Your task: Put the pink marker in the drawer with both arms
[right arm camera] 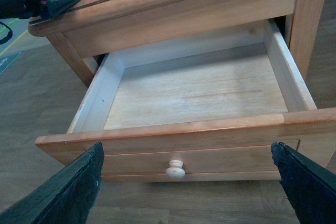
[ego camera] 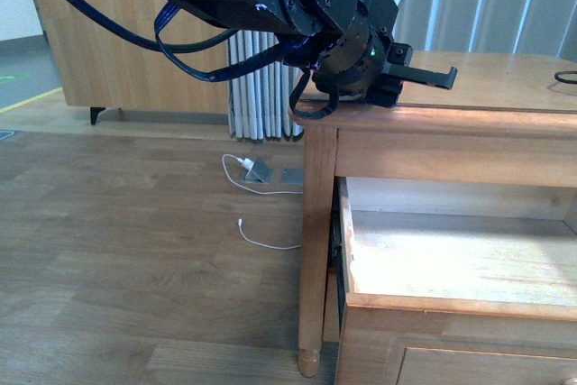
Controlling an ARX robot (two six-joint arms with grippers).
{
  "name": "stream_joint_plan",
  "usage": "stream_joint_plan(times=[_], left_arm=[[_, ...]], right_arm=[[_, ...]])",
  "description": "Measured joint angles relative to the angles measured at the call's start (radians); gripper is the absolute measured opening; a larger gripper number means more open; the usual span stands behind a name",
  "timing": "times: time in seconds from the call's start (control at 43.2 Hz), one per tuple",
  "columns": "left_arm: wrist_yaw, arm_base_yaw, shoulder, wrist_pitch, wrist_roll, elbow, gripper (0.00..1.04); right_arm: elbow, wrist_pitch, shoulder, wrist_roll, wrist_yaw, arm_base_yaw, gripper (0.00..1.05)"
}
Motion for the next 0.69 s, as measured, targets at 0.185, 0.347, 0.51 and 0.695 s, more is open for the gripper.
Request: stream_joint_plan(times=[0.185, 0.347, 0.51, 0.695], left_arm=[[0.093, 0.01, -0.085, 0.044, -0.001, -0.124, 0.14], [0.227, 0.018, -0.235, 0.096, 0.01, -0.336, 0.14], [0.32, 0.023, -0.356, 0.113, 0.027, -0.481, 0.14], [0.422, 0.034, -0.49, 0.082, 0.097, -0.603, 0.14]], right_arm=[[0.0, 0.0, 0.0, 0.0, 0.0, 0.0, 0.96], [0.0, 0.0, 0.0, 0.0, 0.0, 0.0, 0.96], [0.0, 0.0, 0.0, 0.0, 0.0, 0.0, 0.96], [0.0, 0.0, 0.0, 0.0, 0.0, 0.0, 0.96]])
